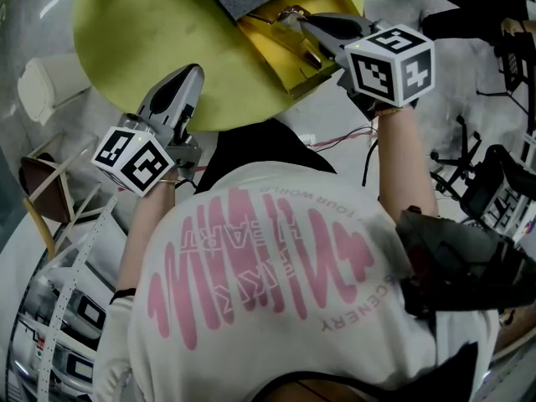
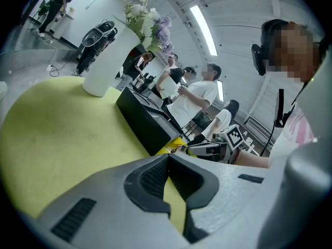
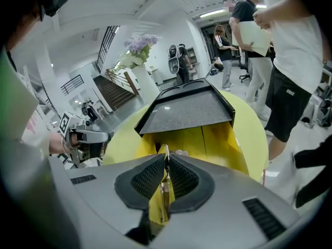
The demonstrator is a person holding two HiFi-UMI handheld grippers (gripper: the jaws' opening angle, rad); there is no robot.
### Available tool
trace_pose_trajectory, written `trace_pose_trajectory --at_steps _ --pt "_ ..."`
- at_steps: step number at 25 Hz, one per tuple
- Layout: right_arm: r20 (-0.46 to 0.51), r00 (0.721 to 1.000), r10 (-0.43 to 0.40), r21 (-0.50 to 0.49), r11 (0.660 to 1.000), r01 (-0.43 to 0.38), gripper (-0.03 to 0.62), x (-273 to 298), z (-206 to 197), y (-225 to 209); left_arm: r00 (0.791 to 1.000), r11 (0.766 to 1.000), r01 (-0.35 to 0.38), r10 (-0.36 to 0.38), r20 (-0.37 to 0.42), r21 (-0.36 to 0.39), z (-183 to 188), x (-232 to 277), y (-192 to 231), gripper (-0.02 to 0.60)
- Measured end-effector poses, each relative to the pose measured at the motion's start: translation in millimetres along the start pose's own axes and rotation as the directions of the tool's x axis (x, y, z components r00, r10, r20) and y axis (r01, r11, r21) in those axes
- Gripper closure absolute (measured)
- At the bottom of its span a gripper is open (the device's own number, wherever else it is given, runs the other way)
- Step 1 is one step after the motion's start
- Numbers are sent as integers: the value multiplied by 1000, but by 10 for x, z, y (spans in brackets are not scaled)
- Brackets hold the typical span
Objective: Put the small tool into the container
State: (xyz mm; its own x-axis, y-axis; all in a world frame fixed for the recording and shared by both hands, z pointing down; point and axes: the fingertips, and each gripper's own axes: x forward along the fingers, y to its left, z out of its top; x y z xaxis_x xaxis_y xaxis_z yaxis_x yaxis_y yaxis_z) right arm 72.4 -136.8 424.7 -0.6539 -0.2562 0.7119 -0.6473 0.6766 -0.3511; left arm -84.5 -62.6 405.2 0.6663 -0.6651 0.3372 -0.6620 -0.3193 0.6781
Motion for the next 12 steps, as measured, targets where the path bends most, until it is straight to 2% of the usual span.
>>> trace_pose_trajectory --at_steps 12 --pt "-9 1000 -13 -1 1000 13 557 -49 24 -50 1000 1000 2 -2 5 2 31 -6 -52 574"
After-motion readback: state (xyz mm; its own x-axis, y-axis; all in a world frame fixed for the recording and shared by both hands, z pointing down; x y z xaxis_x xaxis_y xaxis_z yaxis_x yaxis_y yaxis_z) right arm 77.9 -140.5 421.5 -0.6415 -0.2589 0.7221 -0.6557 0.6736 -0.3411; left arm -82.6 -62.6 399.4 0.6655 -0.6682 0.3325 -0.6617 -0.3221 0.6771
